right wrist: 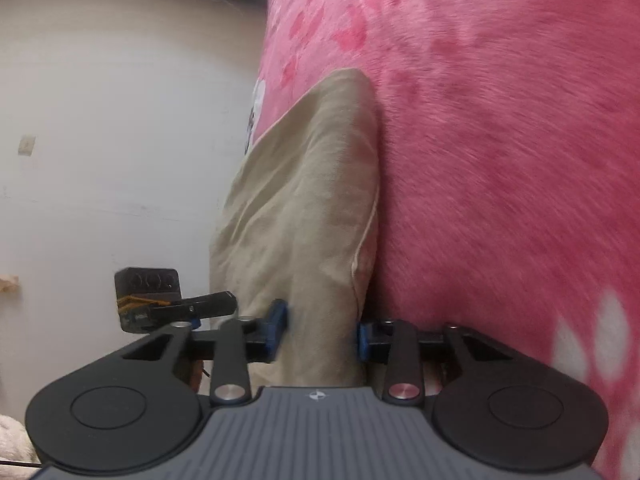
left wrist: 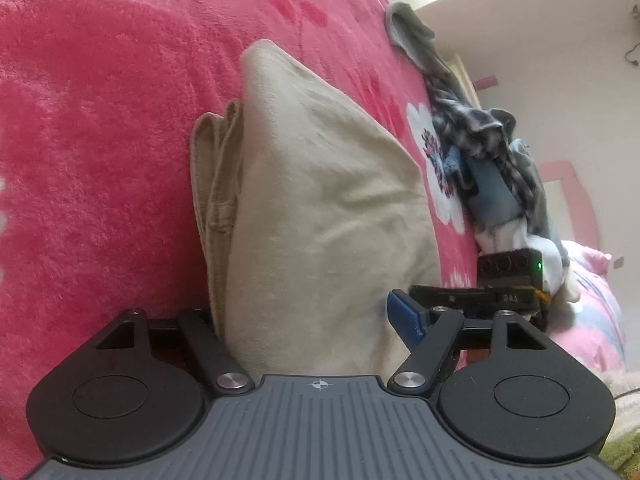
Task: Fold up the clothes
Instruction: 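Close both grippers on the edges of the folded khaki trousers, then lift the folded trousers off the bedspread with both grippers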
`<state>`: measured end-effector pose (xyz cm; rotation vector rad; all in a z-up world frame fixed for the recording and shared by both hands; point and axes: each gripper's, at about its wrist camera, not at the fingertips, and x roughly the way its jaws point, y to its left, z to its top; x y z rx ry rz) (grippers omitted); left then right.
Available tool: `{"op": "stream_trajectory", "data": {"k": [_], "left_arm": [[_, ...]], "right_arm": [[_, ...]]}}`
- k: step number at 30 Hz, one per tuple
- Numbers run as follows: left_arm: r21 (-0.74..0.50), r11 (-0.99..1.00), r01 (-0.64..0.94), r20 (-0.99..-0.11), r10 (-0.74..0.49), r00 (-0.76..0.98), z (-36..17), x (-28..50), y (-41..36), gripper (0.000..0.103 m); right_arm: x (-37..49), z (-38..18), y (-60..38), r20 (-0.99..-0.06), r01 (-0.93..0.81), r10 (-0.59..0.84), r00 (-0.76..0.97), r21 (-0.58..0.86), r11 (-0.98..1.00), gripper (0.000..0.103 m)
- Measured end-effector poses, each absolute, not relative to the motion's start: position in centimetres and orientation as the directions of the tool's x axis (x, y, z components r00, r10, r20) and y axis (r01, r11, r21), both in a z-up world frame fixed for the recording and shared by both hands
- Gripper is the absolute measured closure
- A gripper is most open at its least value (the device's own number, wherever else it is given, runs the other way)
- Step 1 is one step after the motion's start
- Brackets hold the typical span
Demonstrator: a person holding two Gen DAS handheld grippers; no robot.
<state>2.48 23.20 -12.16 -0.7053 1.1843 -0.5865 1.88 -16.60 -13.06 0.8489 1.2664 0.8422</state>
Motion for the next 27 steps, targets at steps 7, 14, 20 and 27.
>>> {"op": "stream_trajectory", "data": {"k": [7,14,20,27], "left_arm": [[-0.845,0.535,0.01,-0.518,-0.823,0.234,-11.9,0.5,20.1,0.03],[-0.787,0.595,0.163,-0.58,-0.803,0.136,-12.3,-1.5,12.7,0.031],[-0.83,0.554,0.065,-0.536,-0.824,0.186,-13.6,-0.9,13.7,0.033],[-0.804,0.588,0.089,-0.557,-0.797,0.233,-13.2,-1.3,12.7,0.039]], "right_arm": [[3.0,-10.9,-19.1,-0.433,-0.023,0.901,0.026,0.901,0.434,0.08],[1.9,-9.6,-26.1,-0.494,-0.006,0.869,0.038,0.869,0.495,0.067],[-1.2,-10.5,-28.0,-0.48,-0.051,0.876,0.053,0.875,0.482,0.061],[-1.0,-11.8,-24.9,-0.408,-0.073,0.907,0.107,0.906,0.416,0.073]]}}
